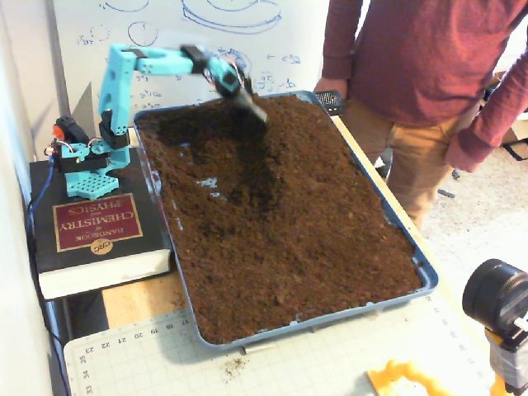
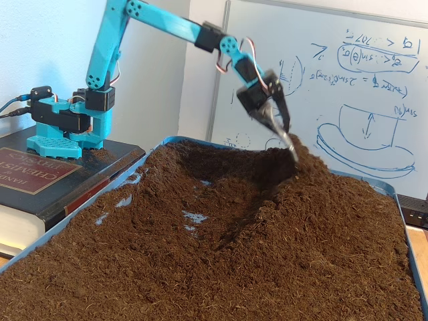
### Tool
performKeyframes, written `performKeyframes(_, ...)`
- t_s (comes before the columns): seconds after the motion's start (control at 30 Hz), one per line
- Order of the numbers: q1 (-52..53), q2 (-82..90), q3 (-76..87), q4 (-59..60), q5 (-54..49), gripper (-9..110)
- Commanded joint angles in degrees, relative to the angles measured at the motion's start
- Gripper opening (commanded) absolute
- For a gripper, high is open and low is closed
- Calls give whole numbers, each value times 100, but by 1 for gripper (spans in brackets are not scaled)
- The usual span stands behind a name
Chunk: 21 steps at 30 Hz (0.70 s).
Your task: Build a berm.
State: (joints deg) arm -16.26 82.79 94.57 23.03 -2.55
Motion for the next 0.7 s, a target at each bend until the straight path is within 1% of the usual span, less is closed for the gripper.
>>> performKeyframes(0.0, 18, 1239, -536, 0, 53, 1)
performKeyframes(0.17, 105, 1503, -536, 0, 53, 1)
performKeyframes(0.33, 747, 1116, -809, -167, 44, 1)
performKeyframes(0.5, 967, -299, -2065, -1020, 44, 1)
performKeyframes(0.67, 1028, -2259, -4061, -2118, 53, 1)
